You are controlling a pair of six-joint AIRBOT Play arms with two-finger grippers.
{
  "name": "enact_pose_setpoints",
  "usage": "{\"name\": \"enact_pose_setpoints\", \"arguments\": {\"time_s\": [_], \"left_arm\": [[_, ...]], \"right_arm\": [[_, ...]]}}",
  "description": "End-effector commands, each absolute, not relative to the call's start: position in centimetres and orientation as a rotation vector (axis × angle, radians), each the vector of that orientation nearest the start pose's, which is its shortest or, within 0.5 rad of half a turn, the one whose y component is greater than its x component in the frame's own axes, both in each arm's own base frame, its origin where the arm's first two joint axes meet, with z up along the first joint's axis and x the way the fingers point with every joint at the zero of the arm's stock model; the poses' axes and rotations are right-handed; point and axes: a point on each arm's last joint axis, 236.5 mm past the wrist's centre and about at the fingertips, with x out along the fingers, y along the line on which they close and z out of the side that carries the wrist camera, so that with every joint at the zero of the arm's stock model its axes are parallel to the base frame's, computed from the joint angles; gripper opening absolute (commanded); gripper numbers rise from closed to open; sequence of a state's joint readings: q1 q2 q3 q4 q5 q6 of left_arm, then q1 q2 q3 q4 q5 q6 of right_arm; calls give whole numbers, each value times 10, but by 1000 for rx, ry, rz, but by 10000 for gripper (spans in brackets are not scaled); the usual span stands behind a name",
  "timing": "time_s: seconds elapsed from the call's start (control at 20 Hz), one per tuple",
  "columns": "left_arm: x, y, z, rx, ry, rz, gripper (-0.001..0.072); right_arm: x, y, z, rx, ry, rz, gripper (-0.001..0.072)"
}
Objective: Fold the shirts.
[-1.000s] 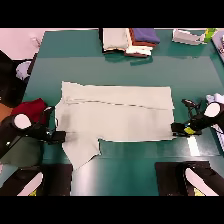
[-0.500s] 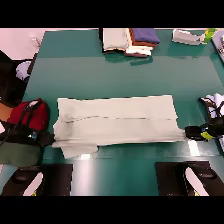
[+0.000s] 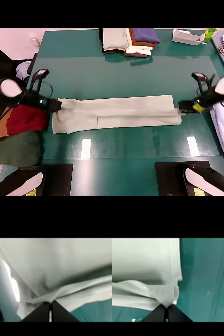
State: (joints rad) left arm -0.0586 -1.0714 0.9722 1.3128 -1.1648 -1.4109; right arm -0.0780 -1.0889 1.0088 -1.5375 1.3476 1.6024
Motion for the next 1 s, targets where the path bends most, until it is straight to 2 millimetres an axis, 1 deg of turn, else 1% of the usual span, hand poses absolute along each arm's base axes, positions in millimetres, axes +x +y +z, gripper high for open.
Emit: {"name": "enact_pose_setpoints", "arguments": {"time_s": [0.0,0.05,0.15,0.2,0.3,0.35,0.4,0.45,0.5,0.55,0.6,0.65,0.7,0.75,0.8,0.85,0.95], "left_arm": [[385,-67,4,-13,1189,-266,26],[390,-68,-3,-16,1203,-265,27],[392,-68,-16,-22,1232,-264,27],[391,-69,-19,-25,1240,-264,27],[392,-69,-18,-46,1240,-250,31],[393,-69,-17,-69,1239,-233,206],[395,-69,-17,-98,1237,-212,393],[395,-69,-15,-108,1236,-205,396],[395,-69,-12,-109,1239,-208,395],[395,-70,-7,-107,1242,-212,396],[393,-71,-3,-107,1250,-218,386],[390,-74,0,-115,1263,-228,247],[386,-75,0,-110,1279,-238,111],[384,-78,1,-115,1286,-256,28],[384,-82,2,-134,1282,-265,27],[385,-87,4,-158,1277,-276,27],[385,-97,6,-180,1274,-300,26]], "right_arm": [[352,-14,4,109,1418,-57,18],[361,-12,1,117,1422,-51,17],[378,-5,-5,150,1430,-28,19],[384,-4,-8,155,1434,-25,20],[393,-2,-14,151,1445,-19,22],[396,-2,-15,151,1444,-19,45],[401,-3,-13,151,1436,-20,242],[406,-4,-10,152,1423,-21,393],[409,-7,-4,153,1411,-25,461],[408,-11,1,152,1417,-25,461],[402,-16,2,149,1435,-24,461],[393,-23,0,150,1451,-27,463],[384,-30,-4,165,1463,-42,535],[373,-37,-11,185,1485,-60,589],[361,-43,-21,213,1511,-76,589],[353,-43,-32,260,1529,-67,595],[347,-32,-52,385,1524,-33,594]]}}
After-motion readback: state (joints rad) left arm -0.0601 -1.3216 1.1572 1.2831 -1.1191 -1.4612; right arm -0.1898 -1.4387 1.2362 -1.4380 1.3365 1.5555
